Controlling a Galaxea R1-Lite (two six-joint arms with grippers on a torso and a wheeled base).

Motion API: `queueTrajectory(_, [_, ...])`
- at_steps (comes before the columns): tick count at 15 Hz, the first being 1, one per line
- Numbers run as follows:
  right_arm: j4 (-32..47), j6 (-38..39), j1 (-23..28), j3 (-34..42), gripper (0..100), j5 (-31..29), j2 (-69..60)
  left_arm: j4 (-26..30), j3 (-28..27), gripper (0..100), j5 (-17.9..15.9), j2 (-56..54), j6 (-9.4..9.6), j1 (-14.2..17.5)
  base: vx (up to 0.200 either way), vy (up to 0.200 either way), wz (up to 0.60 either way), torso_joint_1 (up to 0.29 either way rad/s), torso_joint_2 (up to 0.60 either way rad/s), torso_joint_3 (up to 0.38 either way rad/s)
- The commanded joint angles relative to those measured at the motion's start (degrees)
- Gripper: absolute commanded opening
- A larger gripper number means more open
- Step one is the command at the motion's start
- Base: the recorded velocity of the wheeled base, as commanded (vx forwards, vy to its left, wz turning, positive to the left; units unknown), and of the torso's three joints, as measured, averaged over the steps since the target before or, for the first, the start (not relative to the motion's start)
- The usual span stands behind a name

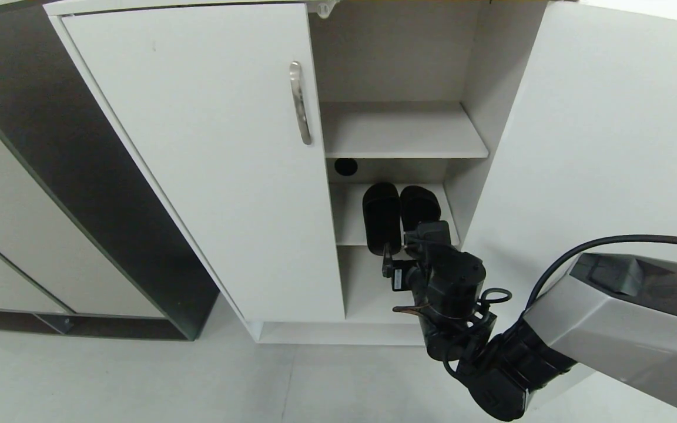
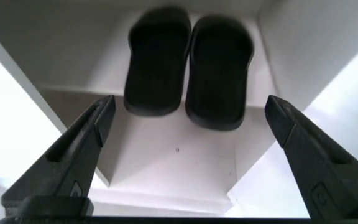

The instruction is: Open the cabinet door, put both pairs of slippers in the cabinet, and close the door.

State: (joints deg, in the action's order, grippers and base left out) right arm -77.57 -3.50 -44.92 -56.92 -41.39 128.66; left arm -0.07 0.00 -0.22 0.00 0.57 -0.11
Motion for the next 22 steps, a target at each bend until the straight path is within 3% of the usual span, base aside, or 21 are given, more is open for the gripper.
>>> queueTrajectory(1, [0.0,0.0,0.0,0.1,100,0.0,-0.5,0.0,0.0,0,0.0,0.1,0.04,0.0,0.000,0.000,0.00,0.002,0.00,0.203])
queueTrajectory(13, [-0.3,-0.5,0.5,1.4,100,0.0,-0.7,0.0,0.0,0,0.0,0.1,-0.22,-0.1,0.000,0.000,0.00,0.002,0.00,0.192])
queueTrajectory(15, [-0.1,-0.5,1.3,1.5,100,0.0,-0.8,0.0,0.0,0,0.3,0.1,1.01,-0.1,0.000,0.000,0.00,0.004,0.00,0.038])
queueTrajectory(22, [-0.4,-0.5,1.7,2.9,100,0.2,-1.4,0.0,0.0,0,0.3,0.1,0.22,0.0,0.000,0.000,0.00,0.000,0.00,0.000])
